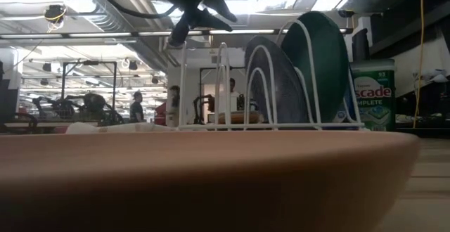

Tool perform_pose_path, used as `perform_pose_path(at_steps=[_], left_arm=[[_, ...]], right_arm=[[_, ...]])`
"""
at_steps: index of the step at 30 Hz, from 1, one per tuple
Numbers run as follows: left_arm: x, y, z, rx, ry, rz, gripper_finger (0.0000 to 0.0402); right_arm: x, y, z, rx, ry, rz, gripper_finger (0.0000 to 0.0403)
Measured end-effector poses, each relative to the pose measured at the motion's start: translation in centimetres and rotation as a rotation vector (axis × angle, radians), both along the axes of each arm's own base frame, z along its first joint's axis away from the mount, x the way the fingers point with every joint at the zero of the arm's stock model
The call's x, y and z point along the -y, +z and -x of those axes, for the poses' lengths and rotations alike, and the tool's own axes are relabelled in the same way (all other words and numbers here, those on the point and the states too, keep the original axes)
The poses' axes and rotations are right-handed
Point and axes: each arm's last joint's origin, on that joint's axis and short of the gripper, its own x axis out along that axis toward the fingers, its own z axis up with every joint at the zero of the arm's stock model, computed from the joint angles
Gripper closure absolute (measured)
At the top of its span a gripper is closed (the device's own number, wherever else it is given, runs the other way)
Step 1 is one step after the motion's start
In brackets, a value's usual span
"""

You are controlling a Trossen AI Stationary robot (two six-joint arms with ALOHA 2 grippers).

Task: Sort dishes
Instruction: Put the pink plate in the dish rack

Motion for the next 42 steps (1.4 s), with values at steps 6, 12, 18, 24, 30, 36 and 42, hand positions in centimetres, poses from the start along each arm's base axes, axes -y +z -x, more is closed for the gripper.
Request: perform_pose_path(at_steps=[6,12,18,24,30,36,42], left_arm=[[0.1,0.1,0.0,0.012,0.04,-0.006,0.0323],[0.7,0.8,0.6,0.072,0.122,0.015,0.0323],[2.1,2.9,2.3,0.239,0.148,0.204,0.0324],[3.7,3.4,5.3,0.295,0.238,0.524,0.0324],[5.1,1.5,8.4,0.264,0.501,0.864,0.0324],[5.9,-2.1,11.0,0.143,0.826,1.091,0.0324],[6.3,-5.7,12.5,0.084,0.949,1.152,0.0317]], right_arm=[[-0.2,-1.0,-0.8,-0.039,-0.001,0.01,0.0217],[-0.2,-0.9,-0.7,-0.042,-0.002,0.012,0.0217],[-0.2,-0.8,-0.5,-0.045,0.023,0.016,0.0217],[-0.4,-1.0,-0.4,-0.09,0.119,0.01,0.0217],[-0.6,-1.1,-0.4,-0.102,0.162,-0.012,0.0217],[-0.6,-1.1,-0.4,-0.102,0.168,-0.015,0.0217],[-0.6,-1.1,-0.4,-0.102,0.168,-0.015,0.0217]])
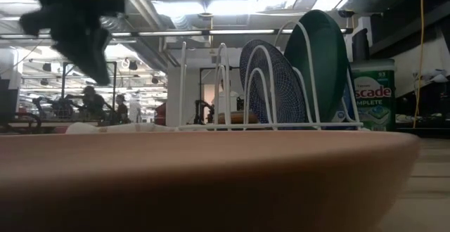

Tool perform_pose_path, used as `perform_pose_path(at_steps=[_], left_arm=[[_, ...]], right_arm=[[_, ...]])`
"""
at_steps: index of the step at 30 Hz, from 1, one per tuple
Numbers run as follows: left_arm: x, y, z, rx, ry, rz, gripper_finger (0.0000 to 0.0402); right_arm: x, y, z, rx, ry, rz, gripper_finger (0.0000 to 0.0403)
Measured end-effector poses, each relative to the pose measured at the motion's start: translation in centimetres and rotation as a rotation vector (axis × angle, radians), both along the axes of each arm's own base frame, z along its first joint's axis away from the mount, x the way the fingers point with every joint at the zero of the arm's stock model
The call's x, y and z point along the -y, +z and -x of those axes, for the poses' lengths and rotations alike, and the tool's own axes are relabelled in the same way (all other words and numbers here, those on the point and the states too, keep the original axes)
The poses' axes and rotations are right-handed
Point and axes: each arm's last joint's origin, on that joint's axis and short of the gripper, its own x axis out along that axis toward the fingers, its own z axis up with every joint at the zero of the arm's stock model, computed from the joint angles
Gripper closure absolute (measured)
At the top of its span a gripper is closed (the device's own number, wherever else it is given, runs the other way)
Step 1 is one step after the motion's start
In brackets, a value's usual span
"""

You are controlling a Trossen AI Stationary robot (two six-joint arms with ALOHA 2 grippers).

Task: Sort dishes
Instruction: Put the pink plate in the dish rack

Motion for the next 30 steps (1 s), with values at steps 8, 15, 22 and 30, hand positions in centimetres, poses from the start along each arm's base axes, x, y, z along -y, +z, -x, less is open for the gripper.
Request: perform_pose_path(at_steps=[8,15,22,30], left_arm=[[-0.6,-3.5,1.7,-0.073,0.079,-0.003,0.0277],[-0.9,-5.5,2.5,-0.096,0.059,-0.017,0.025],[-1.6,-7.5,3.4,-0.094,0.033,-0.11,0.0247],[-2.5,-9.0,4.1,-0.13,0.008,-0.164,0.0254]], right_arm=[[0.0,0.0,0.0,0.001,0.0,0.0,0.0217],[0.0,0.0,0.0,0.001,0.0,0.0,0.0217],[0.0,0.0,0.0,0.001,0.0,0.0,0.0217],[0.0,0.0,0.0,0.001,0.0,0.0,0.0217]])
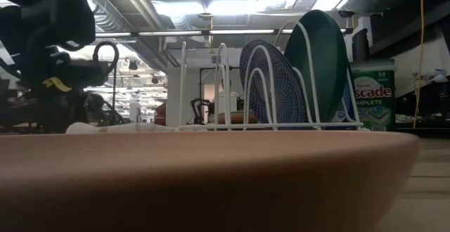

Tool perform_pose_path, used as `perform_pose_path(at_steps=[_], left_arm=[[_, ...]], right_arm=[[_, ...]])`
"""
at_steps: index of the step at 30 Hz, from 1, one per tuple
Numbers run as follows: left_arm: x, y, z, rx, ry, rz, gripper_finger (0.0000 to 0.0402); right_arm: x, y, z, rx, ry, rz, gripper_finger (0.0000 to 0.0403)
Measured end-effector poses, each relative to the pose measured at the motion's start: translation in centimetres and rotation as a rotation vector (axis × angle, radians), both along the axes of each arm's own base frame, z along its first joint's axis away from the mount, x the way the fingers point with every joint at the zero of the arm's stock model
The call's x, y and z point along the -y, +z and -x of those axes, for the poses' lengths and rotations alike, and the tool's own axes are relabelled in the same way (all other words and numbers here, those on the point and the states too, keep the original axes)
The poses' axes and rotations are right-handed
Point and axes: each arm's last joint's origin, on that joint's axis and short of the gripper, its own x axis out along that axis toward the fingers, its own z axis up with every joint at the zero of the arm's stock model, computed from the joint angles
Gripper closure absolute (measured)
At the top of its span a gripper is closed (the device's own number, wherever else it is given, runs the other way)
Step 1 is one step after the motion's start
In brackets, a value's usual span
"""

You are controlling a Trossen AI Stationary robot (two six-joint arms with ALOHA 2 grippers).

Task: Sort dishes
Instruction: Put the pink plate in the dish rack

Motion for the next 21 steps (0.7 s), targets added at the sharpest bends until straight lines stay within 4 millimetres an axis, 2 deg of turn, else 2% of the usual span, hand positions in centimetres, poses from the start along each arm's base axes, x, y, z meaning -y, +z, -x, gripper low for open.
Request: perform_pose_path(at_steps=[3,10,16,21], left_arm=[[-0.1,-0.2,0.1,-0.007,-0.02,-0.005,0.0284],[0.0,-0.2,-0.1,0.049,0.032,0.003,0.0388],[0.5,0.7,-0.7,0.179,0.204,0.085,0.0391],[1.3,2.7,-1.6,0.292,0.27,0.156,0.0396]], right_arm=[[0.0,0.0,0.0,0.0,0.0,0.0,0.0217],[0.0,0.0,0.0,0.0,0.0,0.0,0.0217],[0.0,0.0,0.0,0.002,-0.008,0.004,0.0217],[0.2,0.0,0.0,0.005,-0.039,0.043,0.0217]])
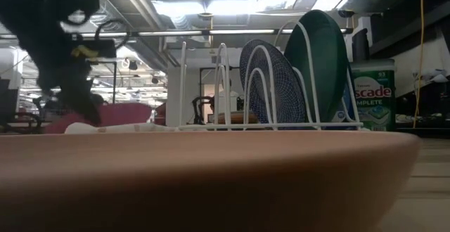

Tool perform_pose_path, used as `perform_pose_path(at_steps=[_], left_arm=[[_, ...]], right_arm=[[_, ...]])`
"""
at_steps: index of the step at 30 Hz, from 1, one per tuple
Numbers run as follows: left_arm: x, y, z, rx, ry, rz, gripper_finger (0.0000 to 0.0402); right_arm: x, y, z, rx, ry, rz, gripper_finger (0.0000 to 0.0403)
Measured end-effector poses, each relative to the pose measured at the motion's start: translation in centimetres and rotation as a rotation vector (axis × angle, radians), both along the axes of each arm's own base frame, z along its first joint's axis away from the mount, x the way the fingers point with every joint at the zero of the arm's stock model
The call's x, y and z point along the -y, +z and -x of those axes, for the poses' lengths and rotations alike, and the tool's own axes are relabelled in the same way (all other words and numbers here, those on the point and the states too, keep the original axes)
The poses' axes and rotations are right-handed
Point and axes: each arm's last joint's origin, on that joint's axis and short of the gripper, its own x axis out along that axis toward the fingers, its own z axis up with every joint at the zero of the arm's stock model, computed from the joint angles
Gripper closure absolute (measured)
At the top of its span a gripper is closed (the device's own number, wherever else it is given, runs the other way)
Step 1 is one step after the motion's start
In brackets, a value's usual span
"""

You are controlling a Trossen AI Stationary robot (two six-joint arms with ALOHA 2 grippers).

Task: Sort dishes
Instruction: Put the pink plate in the dish rack

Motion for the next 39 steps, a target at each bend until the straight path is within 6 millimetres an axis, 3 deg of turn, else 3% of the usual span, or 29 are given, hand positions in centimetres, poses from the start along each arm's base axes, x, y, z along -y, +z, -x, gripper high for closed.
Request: perform_pose_path(at_steps=[5,13,23,31,35,39], left_arm=[[0.5,3.4,0.1,0.148,0.067,0.075,0.0398],[0.5,9.0,2.8,0.519,0.166,0.214,0.04],[0.5,14.8,5.0,1.033,0.116,0.417,0.0401],[1.8,18.3,4.7,1.298,-0.051,0.446,0.0401],[2.8,18.9,3.9,1.337,-0.131,0.376,0.0402],[4.1,18.7,1.7,1.373,-0.159,0.306,0.0402]], right_arm=[[0.1,0.0,0.0,-0.002,-0.02,0.06,0.0217],[0.2,0.0,0.0,-0.011,-0.007,0.111,0.0217],[0.2,0.0,0.0,-0.016,0.003,0.131,0.0217],[0.2,0.1,0.0,-0.014,-0.018,0.145,0.0217],[0.2,0.1,0.0,-0.014,-0.019,0.145,0.0217],[0.2,0.1,0.0,-0.014,-0.019,0.145,0.0217]])
